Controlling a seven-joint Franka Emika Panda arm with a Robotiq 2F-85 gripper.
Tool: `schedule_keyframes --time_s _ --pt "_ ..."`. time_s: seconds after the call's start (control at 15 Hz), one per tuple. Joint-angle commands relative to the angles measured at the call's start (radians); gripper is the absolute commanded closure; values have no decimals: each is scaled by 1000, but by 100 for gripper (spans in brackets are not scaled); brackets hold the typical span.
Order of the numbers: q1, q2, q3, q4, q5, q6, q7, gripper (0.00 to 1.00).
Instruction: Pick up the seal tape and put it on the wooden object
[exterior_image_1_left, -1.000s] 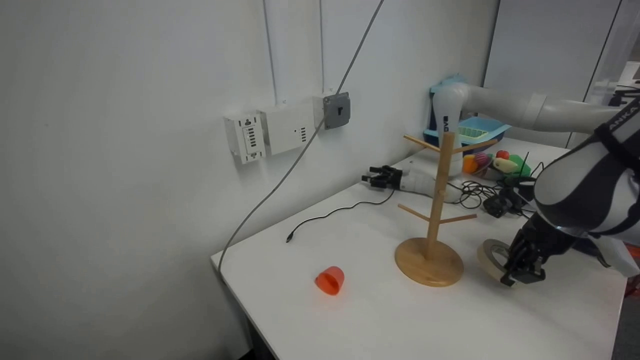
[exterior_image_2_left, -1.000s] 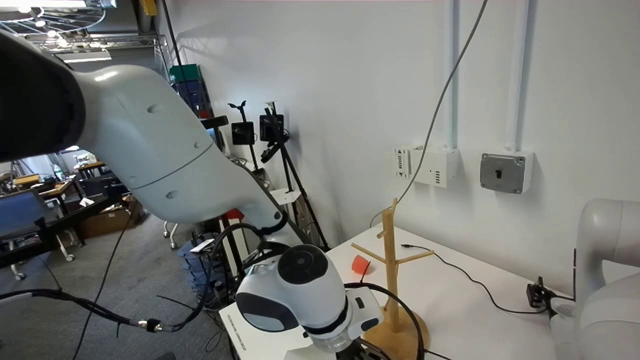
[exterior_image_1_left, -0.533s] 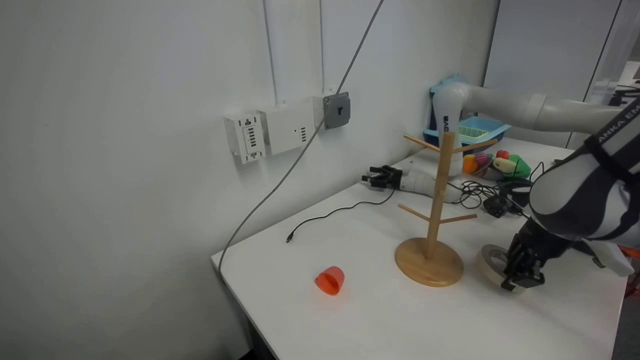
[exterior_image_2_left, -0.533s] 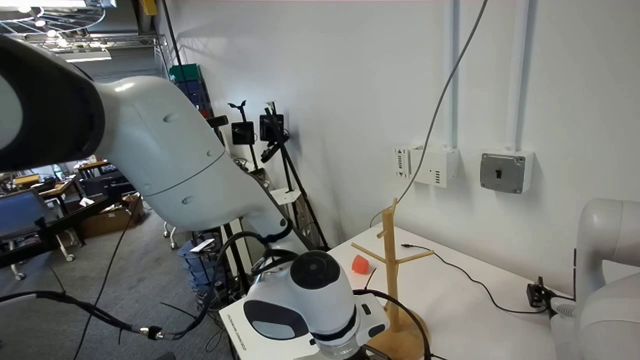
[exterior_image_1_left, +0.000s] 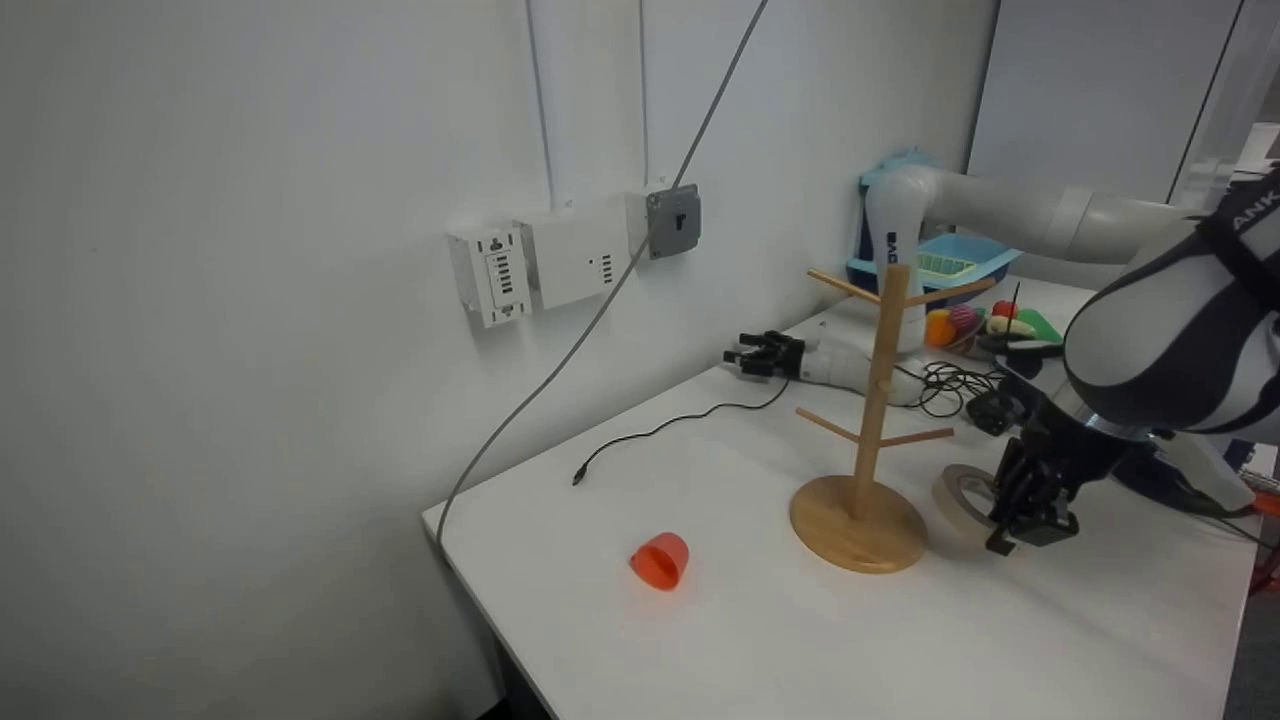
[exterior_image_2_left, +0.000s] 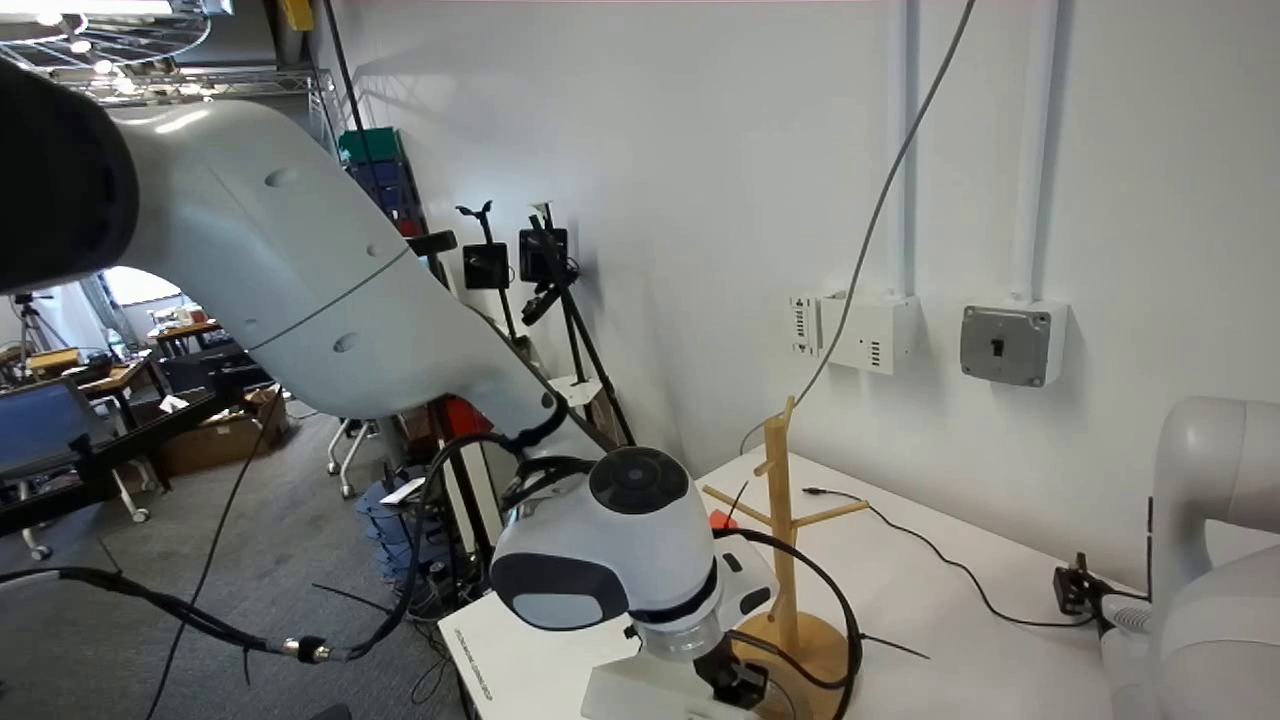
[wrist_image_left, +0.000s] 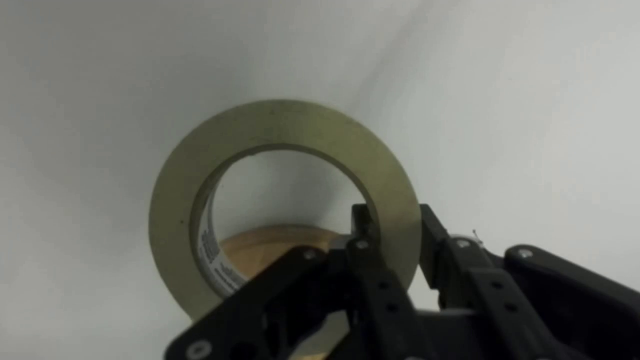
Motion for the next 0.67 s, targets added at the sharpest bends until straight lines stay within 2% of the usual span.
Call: schedule_keyframes --time_s 0.0,0.33,0.4,0.6 --pt "46 -64 -42 -8 -64 -47 52 94" --pt "107 -116 -130 -21 -200 -90 153 94" --pt "41 -125 -78 -30 -295 -88 227 94" --pt "29 -153 -85 -46 -425 -130 332 94"
